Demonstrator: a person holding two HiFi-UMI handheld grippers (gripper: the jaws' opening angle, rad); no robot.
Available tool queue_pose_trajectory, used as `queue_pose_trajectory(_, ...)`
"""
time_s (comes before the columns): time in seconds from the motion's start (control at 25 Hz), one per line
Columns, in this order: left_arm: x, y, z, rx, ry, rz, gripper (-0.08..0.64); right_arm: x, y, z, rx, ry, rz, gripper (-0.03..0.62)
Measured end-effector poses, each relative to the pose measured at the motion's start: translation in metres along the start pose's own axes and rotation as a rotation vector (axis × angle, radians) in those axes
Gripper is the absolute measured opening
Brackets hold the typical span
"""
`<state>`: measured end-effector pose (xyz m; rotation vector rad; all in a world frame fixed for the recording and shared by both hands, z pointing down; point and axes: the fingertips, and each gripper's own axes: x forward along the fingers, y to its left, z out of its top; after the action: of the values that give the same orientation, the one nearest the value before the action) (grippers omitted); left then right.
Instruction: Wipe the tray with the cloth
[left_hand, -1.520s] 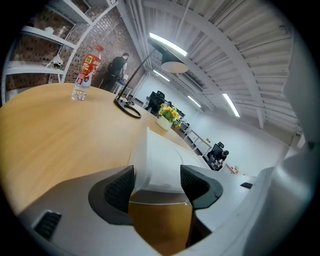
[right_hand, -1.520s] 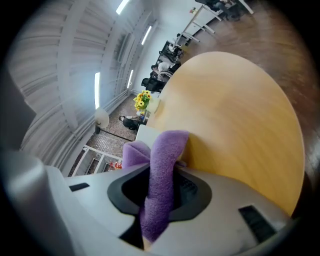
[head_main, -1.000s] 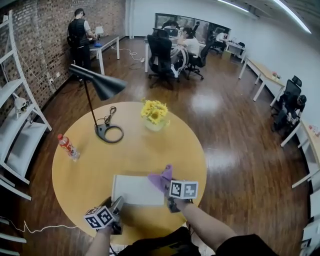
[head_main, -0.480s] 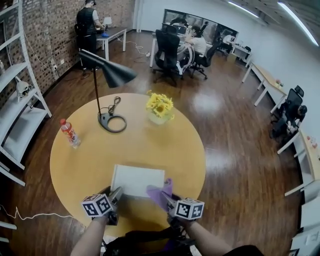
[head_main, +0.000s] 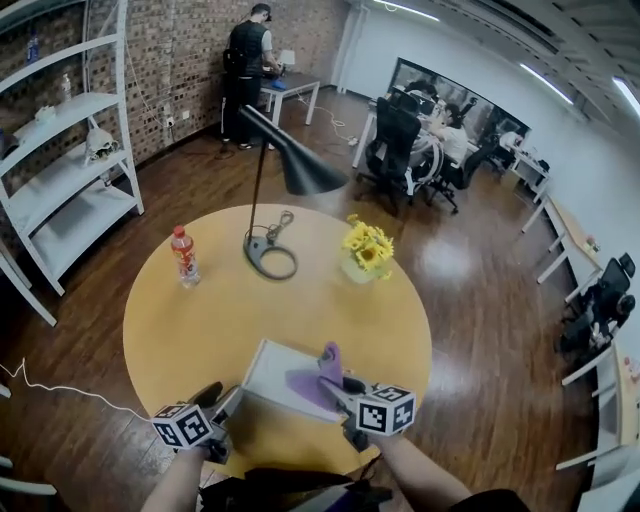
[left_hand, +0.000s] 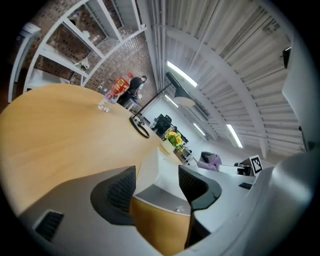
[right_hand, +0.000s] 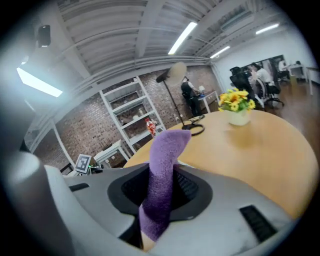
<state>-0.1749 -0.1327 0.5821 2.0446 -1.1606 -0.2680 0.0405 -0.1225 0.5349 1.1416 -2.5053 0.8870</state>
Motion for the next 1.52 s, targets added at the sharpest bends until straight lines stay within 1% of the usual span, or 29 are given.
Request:
queue_pose_trajectory(0.08,-0.023,0.011,0.01,-0.012,-0.048,0.034,0.25,0.039,0.03,0.012,-0.083,0.033,0.071,0.1)
queue_pose_trajectory(0.12,-0.035,0.016,0.013,-0.02,-0.068,0.051,0.25,0.058,0.047,0.012,-0.134,0.06,0.103,0.1)
queue_pose_trajectory(0.2,-0.058,0.025,0.017,-0.036,-0.098,0.086,0.25,0.097,0.077,-0.001,-0.279,0.139,0.141,0.1)
queue_pose_trajectory(0.24,-0.068,0.031,0.017,-0.043,-0.107,0.102,0.25,0.116,0.088,-0.014,-0.371,0.191,0.139,0.1)
queue_pose_trajectory(0.32,-0.084,0.042,0.017,-0.053,-0.121,0.129,0.25,0.146,0.095,-0.043,-0.553,0.297,0.096,0.1)
queue_pose_trajectory(0.36,-0.09,0.045,0.018,-0.056,-0.127,0.14,0.25,0.155,0.093,-0.055,-0.619,0.329,0.065,0.1)
queue_pose_trajectory(0.4,-0.094,0.046,0.019,-0.06,-0.132,0.148,0.25,0.159,0.092,-0.06,-0.661,0.336,0.039,0.103)
queue_pose_trajectory(0.44,-0.096,0.047,0.017,-0.067,-0.132,0.153,0.25,0.159,0.092,-0.062,-0.681,0.332,0.022,0.101)
queue_pose_trajectory(0.48,-0.096,0.047,0.015,-0.074,-0.128,0.155,0.25,0.156,0.093,-0.064,-0.686,0.335,0.017,0.101)
queue_pose_trajectory(0.6,-0.085,0.039,0.0,-0.083,-0.089,0.144,0.25,0.138,0.088,-0.076,-0.68,0.391,0.035,0.101)
queue_pose_trajectory(0.76,-0.058,0.023,-0.014,-0.081,-0.045,0.088,0.25,0.108,0.067,-0.089,-0.668,0.429,0.023,0.101)
queue_pose_trajectory(0.92,-0.033,0.009,-0.02,-0.077,-0.005,0.054,0.25,0.08,0.045,-0.097,-0.554,0.457,0.016,0.101)
queue_pose_trajectory(1.04,-0.021,-0.002,-0.023,-0.085,0.006,0.042,0.25,0.057,0.031,-0.102,-0.523,0.5,0.014,0.101)
queue_pose_trajectory(1.16,-0.011,-0.01,-0.029,-0.088,0.015,0.034,0.25,0.037,0.02,-0.108,-0.539,0.556,0.024,0.101)
queue_pose_trajectory(1.28,-0.006,-0.013,-0.033,-0.078,0.02,0.043,0.25,0.027,0.012,-0.113,-0.561,0.627,0.046,0.101)
queue_pose_trajectory(1.36,-0.008,-0.014,-0.029,-0.091,-0.002,0.048,0.25,0.021,0.007,-0.115,-0.591,0.692,0.068,0.101)
queue_pose_trajectory(1.4,-0.01,-0.016,-0.026,-0.106,-0.02,0.049,0.25,0.016,0.004,-0.116,-0.613,0.739,0.088,0.101)
queue_pose_trajectory(1.48,-0.018,-0.021,-0.018,-0.134,-0.062,0.052,0.25,0.004,0.002,-0.115,-0.656,0.848,0.147,0.101)
queue_pose_trajectory(1.52,-0.024,-0.022,-0.014,-0.138,-0.082,0.06,0.25,0.001,0.001,-0.11,-0.68,0.879,0.173,0.101)
